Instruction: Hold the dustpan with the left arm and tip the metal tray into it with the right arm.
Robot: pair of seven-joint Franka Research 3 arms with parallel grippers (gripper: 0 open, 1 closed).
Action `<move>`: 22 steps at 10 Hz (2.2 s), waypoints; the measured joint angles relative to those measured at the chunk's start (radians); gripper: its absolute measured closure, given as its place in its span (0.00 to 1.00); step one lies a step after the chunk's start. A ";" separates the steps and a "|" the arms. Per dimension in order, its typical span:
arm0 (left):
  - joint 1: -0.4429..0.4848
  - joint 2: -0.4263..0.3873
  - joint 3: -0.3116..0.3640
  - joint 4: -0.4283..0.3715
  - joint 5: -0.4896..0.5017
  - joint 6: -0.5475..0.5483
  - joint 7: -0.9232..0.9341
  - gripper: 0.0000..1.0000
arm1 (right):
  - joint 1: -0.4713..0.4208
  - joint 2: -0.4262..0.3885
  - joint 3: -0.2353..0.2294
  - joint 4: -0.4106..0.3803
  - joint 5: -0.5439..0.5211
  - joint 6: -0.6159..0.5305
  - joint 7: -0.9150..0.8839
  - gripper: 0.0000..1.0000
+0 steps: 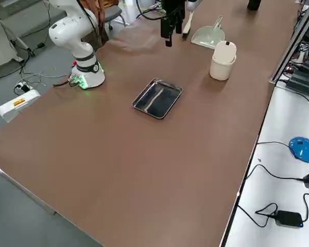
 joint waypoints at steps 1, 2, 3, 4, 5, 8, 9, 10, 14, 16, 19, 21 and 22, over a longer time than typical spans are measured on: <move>0.021 0.000 -0.002 0.012 -0.017 -0.024 0.115 0.00 | 0.000 -0.001 0.000 0.000 0.000 0.000 0.000 0.00; 0.040 -0.001 -0.006 0.037 -0.026 -0.069 0.243 0.00 | 0.000 -0.001 0.001 0.000 0.000 0.001 0.000 0.00; 0.051 -0.003 -0.013 0.077 -0.030 -0.126 0.368 0.00 | 0.000 -0.002 0.001 0.001 0.000 0.001 0.000 0.00; 0.058 -0.008 -0.024 0.111 -0.030 -0.174 0.487 0.00 | 0.000 -0.002 0.000 0.001 0.000 0.001 0.000 0.00; 0.060 -0.020 -0.037 0.130 -0.030 -0.220 0.630 0.00 | 0.000 -0.002 0.000 0.001 0.000 0.002 0.000 0.00; 0.061 -0.110 -0.050 0.141 -0.031 -0.307 0.928 0.00 | 0.000 -0.003 0.000 0.001 0.000 0.006 0.000 0.00; 0.065 -0.136 -0.050 0.141 -0.031 -0.314 0.956 0.00 | 0.000 -0.003 0.000 0.001 0.000 0.006 0.000 0.00; 0.071 -0.148 -0.050 0.140 -0.031 -0.316 0.995 0.00 | 0.000 -0.003 0.000 0.001 0.000 0.006 0.000 0.00; 0.085 -0.135 -0.051 0.137 -0.031 -0.316 1.054 0.00 | 0.000 -0.003 0.000 0.001 0.000 0.006 0.000 0.00; 0.086 -0.133 -0.051 0.137 -0.031 -0.316 1.058 0.00 | 0.000 -0.003 0.000 0.001 0.000 0.007 0.000 0.00; 0.086 -0.133 -0.052 0.138 -0.031 -0.314 1.068 0.00 | 0.000 -0.003 -0.004 0.001 0.000 0.007 0.000 0.00; 0.085 -0.133 -0.057 0.139 -0.031 -0.310 1.072 0.00 | 0.000 -0.003 -0.004 0.001 0.000 0.007 0.000 0.00; 0.085 -0.133 -0.060 0.139 -0.031 -0.306 1.072 0.00 | 0.000 -0.003 -0.004 0.001 0.000 0.007 0.000 0.00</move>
